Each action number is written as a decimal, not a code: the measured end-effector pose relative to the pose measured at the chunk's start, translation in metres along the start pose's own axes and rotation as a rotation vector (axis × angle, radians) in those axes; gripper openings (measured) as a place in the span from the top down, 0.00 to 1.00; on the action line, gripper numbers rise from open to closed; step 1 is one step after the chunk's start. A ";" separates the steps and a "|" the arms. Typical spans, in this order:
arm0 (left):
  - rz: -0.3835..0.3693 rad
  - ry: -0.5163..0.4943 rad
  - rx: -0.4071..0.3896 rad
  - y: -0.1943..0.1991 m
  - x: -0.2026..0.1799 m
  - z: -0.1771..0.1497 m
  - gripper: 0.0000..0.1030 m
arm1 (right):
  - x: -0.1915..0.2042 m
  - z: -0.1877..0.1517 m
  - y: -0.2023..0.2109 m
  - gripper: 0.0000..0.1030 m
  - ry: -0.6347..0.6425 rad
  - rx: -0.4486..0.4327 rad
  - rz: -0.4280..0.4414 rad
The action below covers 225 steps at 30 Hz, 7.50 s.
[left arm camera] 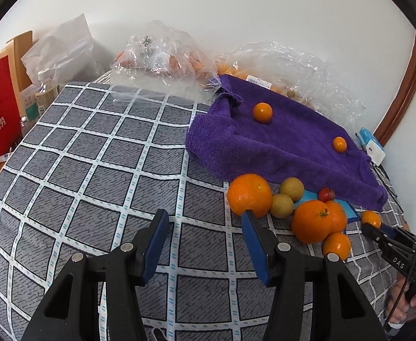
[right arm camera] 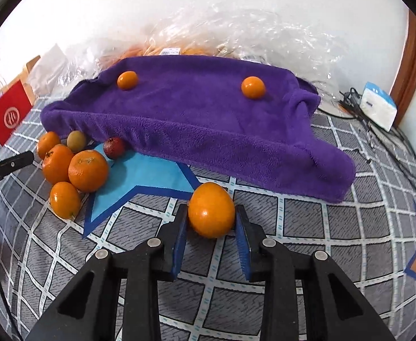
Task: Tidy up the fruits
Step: 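Grasp a large orange with the left gripper while the right gripper holds its orange, then carry both held oranges over the purple towel, then open the right gripper onto the towel while the left gripper releases its orange, then withdraw both open grippers from the purple towel, then grasp the small red fruit beside the blue star mat with the right gripper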
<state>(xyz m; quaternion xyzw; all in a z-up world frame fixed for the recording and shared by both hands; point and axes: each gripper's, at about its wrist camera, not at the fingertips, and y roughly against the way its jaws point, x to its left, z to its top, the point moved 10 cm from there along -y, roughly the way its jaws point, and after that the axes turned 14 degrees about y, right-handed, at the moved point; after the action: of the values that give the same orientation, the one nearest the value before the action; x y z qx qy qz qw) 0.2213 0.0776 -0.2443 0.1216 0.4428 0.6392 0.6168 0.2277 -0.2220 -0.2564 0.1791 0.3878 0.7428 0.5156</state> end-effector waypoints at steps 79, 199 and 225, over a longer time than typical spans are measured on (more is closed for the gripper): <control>-0.086 -0.050 -0.072 0.018 -0.025 -0.002 0.64 | -0.028 -0.004 0.014 0.69 -0.104 -0.082 -0.062; -0.120 -0.145 -0.235 -0.016 -0.121 0.106 0.49 | -0.049 0.083 0.013 0.50 -0.157 -0.130 -0.102; -0.001 -0.037 -0.158 0.025 0.020 0.038 0.49 | 0.079 0.062 -0.061 0.67 -0.104 0.114 0.165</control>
<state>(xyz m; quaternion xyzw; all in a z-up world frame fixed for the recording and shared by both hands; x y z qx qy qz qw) 0.2271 0.1154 -0.2125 0.0842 0.3797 0.6694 0.6329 0.2757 -0.1159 -0.2743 0.2776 0.3859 0.7492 0.4612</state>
